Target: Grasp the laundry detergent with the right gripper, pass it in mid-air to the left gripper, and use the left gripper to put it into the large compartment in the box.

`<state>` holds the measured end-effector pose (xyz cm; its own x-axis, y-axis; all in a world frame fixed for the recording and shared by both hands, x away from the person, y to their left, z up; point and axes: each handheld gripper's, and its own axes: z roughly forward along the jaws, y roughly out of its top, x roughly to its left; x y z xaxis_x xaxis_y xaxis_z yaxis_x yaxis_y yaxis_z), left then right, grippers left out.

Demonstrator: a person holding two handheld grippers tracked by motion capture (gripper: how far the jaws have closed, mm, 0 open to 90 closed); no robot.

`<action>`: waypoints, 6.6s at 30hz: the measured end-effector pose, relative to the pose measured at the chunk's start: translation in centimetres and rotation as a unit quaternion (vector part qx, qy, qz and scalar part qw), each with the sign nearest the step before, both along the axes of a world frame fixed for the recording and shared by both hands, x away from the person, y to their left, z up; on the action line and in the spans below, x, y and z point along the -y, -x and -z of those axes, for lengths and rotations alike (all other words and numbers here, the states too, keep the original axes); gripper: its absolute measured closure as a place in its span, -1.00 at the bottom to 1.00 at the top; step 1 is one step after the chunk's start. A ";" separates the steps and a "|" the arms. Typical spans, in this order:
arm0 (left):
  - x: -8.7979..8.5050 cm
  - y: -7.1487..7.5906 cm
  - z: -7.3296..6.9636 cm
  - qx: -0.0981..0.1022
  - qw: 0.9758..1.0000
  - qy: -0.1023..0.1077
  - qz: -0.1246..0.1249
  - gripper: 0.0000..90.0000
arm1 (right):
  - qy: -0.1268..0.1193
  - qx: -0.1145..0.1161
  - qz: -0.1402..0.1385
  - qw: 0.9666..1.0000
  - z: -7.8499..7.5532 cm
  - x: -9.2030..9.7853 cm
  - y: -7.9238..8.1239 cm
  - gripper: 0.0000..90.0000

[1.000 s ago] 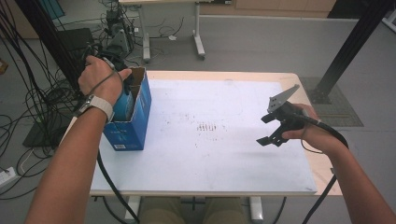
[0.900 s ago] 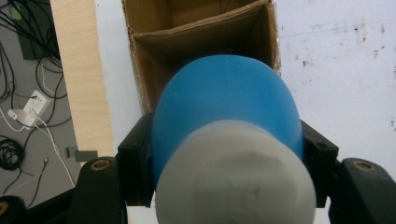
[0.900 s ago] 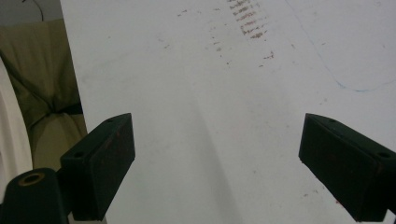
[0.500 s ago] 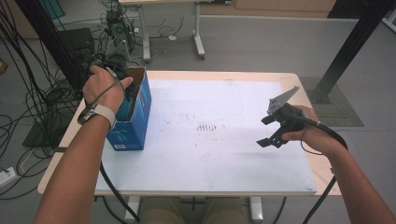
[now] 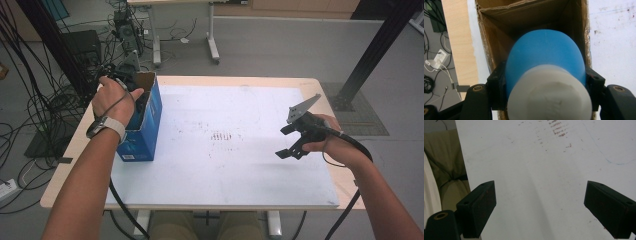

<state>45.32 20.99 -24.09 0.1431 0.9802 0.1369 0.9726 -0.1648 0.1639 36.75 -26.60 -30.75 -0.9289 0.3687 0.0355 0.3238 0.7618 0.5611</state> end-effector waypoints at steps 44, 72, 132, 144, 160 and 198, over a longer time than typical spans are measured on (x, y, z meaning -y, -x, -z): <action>-0.3 0.0 2.8 -0.019 1.000 -0.001 -0.003 -0.18 | 0.002 -0.007 0.005 1.000 0.4 0.3 0.5 -0.76; -0.4 0.1 2.8 -0.016 1.000 0.001 -0.004 -0.18 | 0.006 -0.008 0.001 1.000 0.5 0.0 0.4 -0.76; -0.6 0.2 2.7 -0.011 1.000 0.001 0.000 -0.18 | 0.006 -0.007 0.001 1.000 0.6 0.0 0.6 -0.76; -0.7 0.1 2.8 -0.009 1.000 0.001 0.005 -0.19 | 0.007 -0.008 0.000 1.000 0.7 -0.1 0.5 -0.76; -1.2 0.1 2.8 -0.015 1.000 0.016 0.006 -0.36 | 0.011 -0.010 -0.004 1.000 0.8 -0.5 0.4 -0.76; -0.9 1.3 -1.5 0.013 0.999 0.028 0.034 -0.85 | 0.020 -0.005 -0.007 1.000 0.4 -1.1 0.8 -0.76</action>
